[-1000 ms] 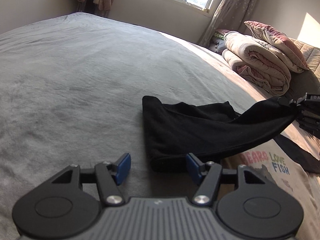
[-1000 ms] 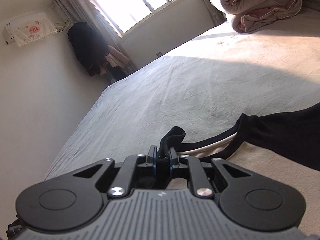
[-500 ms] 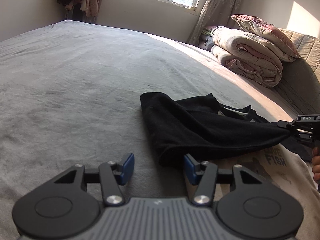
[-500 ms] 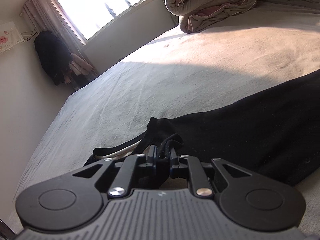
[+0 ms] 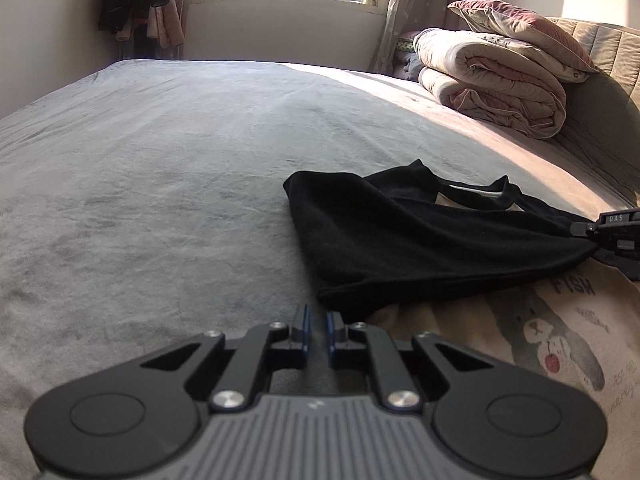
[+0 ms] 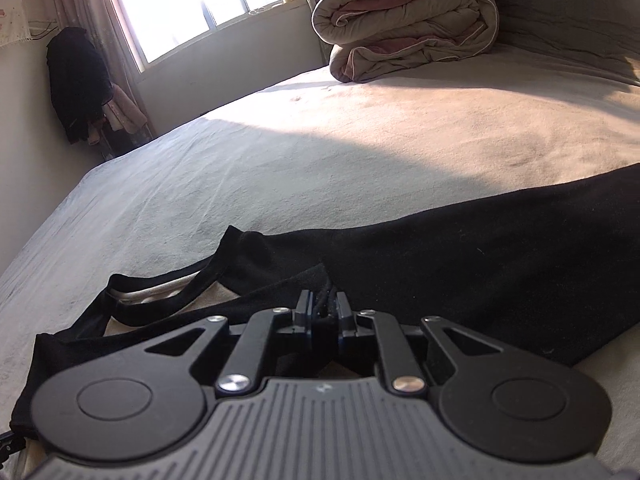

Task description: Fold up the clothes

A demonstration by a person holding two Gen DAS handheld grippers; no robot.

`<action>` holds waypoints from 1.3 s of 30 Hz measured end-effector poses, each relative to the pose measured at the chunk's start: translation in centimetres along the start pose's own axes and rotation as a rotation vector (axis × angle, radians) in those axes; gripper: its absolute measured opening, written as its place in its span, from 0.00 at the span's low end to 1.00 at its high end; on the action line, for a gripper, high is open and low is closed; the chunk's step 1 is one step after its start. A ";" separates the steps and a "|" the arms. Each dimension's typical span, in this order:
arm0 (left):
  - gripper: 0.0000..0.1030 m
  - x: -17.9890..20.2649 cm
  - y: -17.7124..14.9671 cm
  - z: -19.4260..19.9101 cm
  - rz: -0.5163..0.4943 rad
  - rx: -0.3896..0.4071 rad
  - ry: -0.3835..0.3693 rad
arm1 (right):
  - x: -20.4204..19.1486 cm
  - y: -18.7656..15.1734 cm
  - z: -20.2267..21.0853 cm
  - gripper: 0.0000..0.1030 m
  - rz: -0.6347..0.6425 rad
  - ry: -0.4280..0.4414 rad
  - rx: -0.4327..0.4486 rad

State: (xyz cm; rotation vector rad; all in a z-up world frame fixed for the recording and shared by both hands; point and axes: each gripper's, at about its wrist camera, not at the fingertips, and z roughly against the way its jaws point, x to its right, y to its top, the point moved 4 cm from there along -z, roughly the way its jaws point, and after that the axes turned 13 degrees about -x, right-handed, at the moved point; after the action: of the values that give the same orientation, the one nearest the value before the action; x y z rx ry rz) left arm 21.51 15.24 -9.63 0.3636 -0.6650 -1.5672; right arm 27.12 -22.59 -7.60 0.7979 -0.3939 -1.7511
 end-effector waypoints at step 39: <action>0.09 0.9 1.9 0.1 0.071 -0.007 -0.105 | 0.2 -0.7 0.7 0.13 0.173 -0.094 0.046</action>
State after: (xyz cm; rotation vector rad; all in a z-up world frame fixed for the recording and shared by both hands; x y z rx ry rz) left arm 22.89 14.39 -8.24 0.2514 -0.7459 -1.5284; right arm 26.16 -22.62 -7.61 0.6944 -0.5517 -1.6259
